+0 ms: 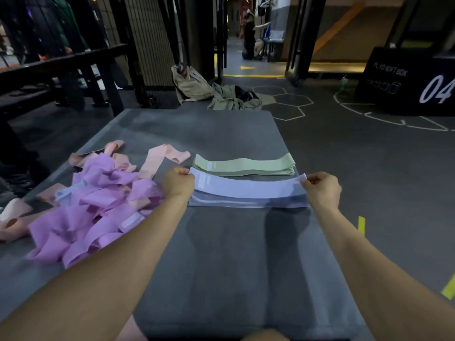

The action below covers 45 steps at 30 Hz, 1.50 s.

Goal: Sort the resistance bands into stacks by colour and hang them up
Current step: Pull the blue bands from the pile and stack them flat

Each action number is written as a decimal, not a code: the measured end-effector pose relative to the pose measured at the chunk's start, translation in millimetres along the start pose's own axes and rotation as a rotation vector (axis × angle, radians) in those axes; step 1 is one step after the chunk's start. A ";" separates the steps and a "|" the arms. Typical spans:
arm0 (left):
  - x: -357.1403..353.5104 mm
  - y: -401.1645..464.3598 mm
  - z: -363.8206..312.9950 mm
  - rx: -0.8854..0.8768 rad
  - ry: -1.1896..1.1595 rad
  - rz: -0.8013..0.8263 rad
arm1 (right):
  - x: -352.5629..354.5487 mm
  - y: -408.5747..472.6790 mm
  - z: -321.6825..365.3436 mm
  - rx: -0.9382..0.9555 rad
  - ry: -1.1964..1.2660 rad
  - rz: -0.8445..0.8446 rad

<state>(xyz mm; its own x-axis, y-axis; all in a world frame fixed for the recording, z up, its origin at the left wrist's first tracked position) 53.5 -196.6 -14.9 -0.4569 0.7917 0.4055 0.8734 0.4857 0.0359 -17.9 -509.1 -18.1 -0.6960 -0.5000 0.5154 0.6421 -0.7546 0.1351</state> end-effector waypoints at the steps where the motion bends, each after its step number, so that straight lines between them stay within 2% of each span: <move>1: -3.9 -0.1 0.8 -0.007 0.015 0.009 | -1.9 1.6 -1.7 -0.003 -0.019 0.000; 6: -15.4 3.1 12.4 -0.059 0.110 0.080 | -1.9 3.3 -10.7 -0.008 -0.121 -0.011; 12: -16.5 6.6 15.3 -0.162 0.219 0.083 | -2.9 3.8 -10.8 -0.004 -0.172 -0.003; 23: -20.2 10.9 23.2 -0.227 0.129 0.108 | -9.2 3.0 -13.3 0.053 -0.198 -0.024; 26: -21.2 10.5 25.9 -0.244 0.134 0.123 | -10.8 1.1 -9.5 0.158 -0.303 -0.072; 29: -21.2 12.1 26.1 -0.327 0.131 0.132 | -17.6 -6.2 7.3 0.395 -0.412 -0.117; 30: -19.5 11.8 24.2 -0.367 0.127 0.137 | -23.6 -10.0 15.2 0.477 -0.393 -0.063; 32: -17.1 10.3 17.9 -0.466 0.129 0.198 | -44.0 -20.0 27.4 0.602 -0.328 0.195; 34: -19.3 9.6 12.4 -0.571 0.201 0.347 | -66.0 -33.8 32.6 0.654 -0.345 0.499; 36: -25.6 10.8 12.0 -0.627 0.371 0.538 | -81.2 -40.3 32.9 0.664 -0.409 0.659; 38: -31.7 14.8 14.5 -0.641 0.547 0.673 | -91.0 -39.7 32.2 0.682 -0.488 0.706; 40: -36.3 20.5 17.1 -0.646 0.650 0.733 | -96.9 -35.5 31.7 0.691 -0.535 0.716; 45: -41.6 30.5 25.1 -0.634 0.684 0.764 | -100.9 -31.2 30.0 0.704 -0.532 0.716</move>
<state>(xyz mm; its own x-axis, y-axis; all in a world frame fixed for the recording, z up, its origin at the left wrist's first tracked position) 94.8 -205.4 -53.7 0.2302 0.3425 0.9109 0.8947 -0.4426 -0.0597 41.9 -422.5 -49.0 0.0205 -0.3495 0.9367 0.9921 0.1229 0.0241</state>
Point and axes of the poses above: each hand's wrist, its own y-axis towards the middle knuckle, its own x-axis out of the back of the hand, z = x × y, the point moved 4 cm from there along y, towards the middle knuckle, and after that the axes turned 6 degrees about -z, right-handed, at the moved point
